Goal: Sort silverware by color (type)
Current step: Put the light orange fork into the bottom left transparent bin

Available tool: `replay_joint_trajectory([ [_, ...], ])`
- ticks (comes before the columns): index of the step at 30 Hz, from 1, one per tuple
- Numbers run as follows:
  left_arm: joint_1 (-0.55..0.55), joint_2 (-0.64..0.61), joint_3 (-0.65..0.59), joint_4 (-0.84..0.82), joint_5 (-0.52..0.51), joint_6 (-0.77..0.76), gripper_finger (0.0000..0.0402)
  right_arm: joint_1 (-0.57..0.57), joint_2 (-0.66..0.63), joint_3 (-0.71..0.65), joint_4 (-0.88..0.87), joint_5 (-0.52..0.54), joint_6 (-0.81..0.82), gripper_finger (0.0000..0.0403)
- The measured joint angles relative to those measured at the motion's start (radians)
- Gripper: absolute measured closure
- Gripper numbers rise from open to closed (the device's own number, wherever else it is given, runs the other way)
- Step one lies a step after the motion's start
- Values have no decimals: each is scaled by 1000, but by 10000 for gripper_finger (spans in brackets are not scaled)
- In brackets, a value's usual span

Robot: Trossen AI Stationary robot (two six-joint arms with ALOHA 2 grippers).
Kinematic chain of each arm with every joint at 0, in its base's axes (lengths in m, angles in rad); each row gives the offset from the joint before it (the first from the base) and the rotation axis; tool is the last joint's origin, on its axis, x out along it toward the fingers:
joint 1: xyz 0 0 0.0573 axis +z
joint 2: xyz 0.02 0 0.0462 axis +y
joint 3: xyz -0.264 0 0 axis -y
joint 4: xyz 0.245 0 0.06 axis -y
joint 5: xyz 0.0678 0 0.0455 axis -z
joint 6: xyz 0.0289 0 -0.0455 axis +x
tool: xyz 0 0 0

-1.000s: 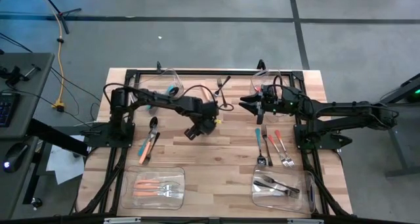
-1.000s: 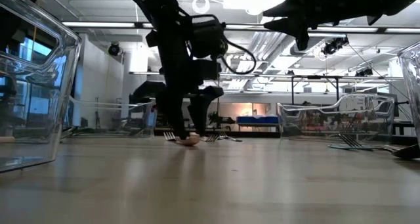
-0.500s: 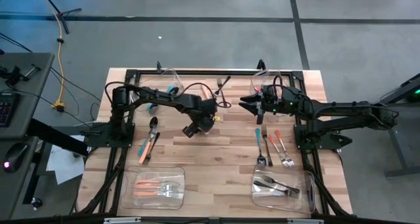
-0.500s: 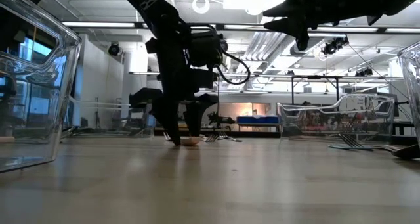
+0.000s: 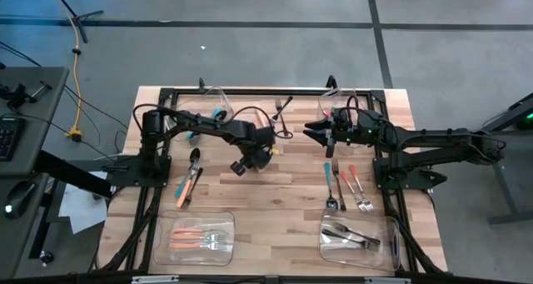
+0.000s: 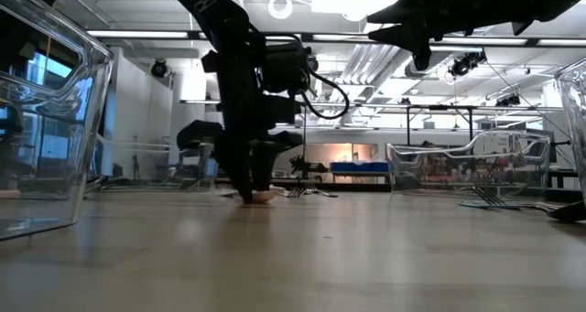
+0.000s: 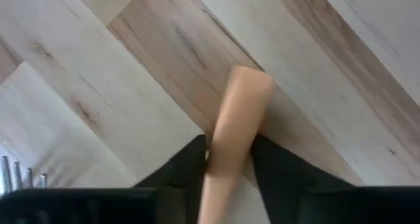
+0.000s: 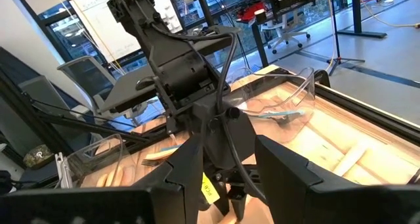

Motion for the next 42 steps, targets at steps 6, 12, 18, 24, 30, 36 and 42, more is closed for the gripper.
replay_joint_trajectory([
  [6,0,0,0,5,-2,-68,360,0,0,0,0,0,0,279],
  [12,0,-7,0,13,-4,-86,360,0,0,0,0,0,0,279],
  [18,13,-48,23,14,-2,-171,360,0,0,0,1,0,-1,279],
  [24,38,-153,31,21,51,-317,360,-1,0,0,20,0,-5,279],
  [30,41,-306,9,90,66,-466,360,-1,0,0,31,0,-30,279],
  [36,40,-515,-162,419,108,-726,360,-1,0,0,31,0,-31,279],
  [42,12,-707,-399,843,100,-986,360,0,0,0,35,-35,-85,279],
])
